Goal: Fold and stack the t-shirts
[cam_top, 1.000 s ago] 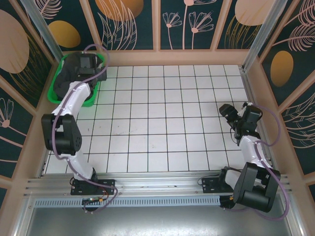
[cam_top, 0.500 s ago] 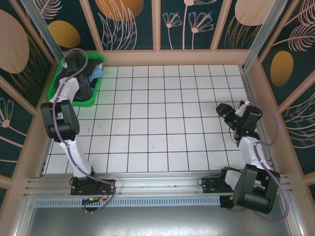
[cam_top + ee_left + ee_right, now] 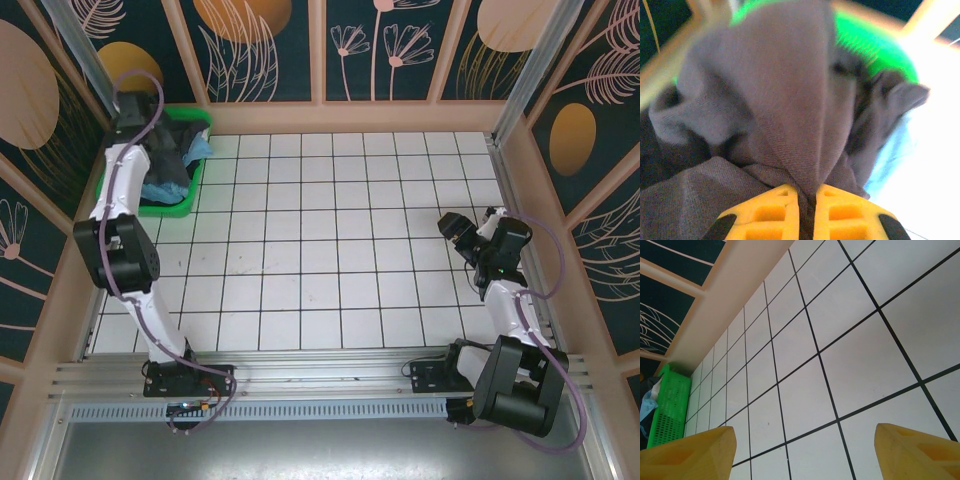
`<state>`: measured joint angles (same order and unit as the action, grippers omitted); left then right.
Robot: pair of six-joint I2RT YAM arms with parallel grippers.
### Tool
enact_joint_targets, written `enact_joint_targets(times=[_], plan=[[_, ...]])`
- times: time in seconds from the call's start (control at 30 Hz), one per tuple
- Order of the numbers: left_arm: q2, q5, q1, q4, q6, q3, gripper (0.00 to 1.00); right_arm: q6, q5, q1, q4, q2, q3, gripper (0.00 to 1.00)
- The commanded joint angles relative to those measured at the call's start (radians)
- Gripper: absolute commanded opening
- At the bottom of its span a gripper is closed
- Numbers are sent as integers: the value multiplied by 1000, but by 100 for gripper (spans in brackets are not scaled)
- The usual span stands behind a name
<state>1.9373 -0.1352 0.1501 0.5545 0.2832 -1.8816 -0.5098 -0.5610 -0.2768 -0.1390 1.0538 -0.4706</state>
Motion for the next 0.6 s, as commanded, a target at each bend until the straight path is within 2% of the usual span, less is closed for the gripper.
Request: enact_joint_targets(times=[0.0, 0.07, 0.17, 0.33, 0.43, 0.5, 0.57], plan=[[-242, 63, -19, -165, -65, -67, 0, -5, -35, 3, -53, -3, 19, 73], [-342, 96, -27, -324, -99, 15, 0, -9, -45, 3, -63, 1, 22, 73], [-447, 192, -30, -498, -80, 92, 0, -16, -59, 4, -71, 6, 25, 73], [-480, 324, -93, -532, -54, 9, 0, -34, -99, 3, -96, 6, 32, 73], [-478, 466, -176, -586, 1, -23, 0, -53, -124, 4, -114, 2, 36, 73], [-457, 531, -272, -602, 18, -51, 0, -83, -164, 5, -160, -2, 45, 73], [-432, 540, -393, -586, -3, -76, 0, -125, -222, 12, -225, -10, 59, 72]])
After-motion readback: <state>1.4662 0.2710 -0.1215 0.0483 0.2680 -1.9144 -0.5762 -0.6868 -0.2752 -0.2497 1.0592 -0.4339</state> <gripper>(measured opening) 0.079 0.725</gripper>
